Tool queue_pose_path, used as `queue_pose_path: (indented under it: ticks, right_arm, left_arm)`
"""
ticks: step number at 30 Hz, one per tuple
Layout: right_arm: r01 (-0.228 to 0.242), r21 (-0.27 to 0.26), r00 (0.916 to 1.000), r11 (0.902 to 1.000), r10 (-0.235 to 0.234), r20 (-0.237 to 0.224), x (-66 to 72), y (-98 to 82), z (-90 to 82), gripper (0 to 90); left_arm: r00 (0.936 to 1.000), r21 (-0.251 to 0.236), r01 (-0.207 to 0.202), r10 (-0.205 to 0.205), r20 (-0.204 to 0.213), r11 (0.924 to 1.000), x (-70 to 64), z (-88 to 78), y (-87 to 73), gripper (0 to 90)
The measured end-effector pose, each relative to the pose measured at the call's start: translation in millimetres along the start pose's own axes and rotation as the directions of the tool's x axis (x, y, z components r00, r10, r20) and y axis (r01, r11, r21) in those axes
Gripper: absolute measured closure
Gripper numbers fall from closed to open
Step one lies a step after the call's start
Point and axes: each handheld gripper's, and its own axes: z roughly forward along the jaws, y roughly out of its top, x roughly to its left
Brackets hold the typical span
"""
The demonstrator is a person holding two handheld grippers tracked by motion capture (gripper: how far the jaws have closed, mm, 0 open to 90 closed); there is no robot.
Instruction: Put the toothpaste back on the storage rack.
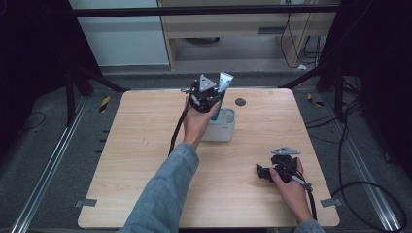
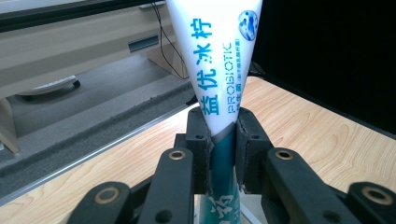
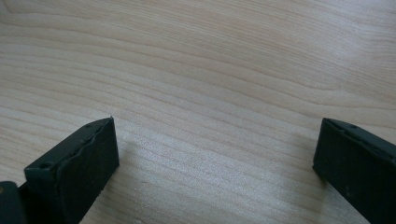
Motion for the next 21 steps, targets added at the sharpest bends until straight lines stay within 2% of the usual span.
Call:
queue_pose_path:
  ticks: [7,10,21]
  right_arm:
    - [0.003,-0.001,1.0,1.0,-0.003,0.001,-0.2,0.0,0.1,0.4]
    - [0.003,-0.001,1.0,1.0,-0.003,0.001,-0.1,0.0,0.1,0.4]
    - [0.003,0.0,1.0,1.0,-0.003,0.001,-0.2,0.0,0.0,0.4]
  left_arm:
    - [0.9999,0.012,-0.011,0.011,0.006,0.9999,-0.6,0.9,-4.6,77.7]
    - [1.0,0.013,-0.001,0.001,0.007,0.9999,-0.4,1.1,-6.9,77.7]
    - [0.9999,0.022,-0.003,0.003,0.014,0.9998,0.6,2.4,-12.5,77.6]
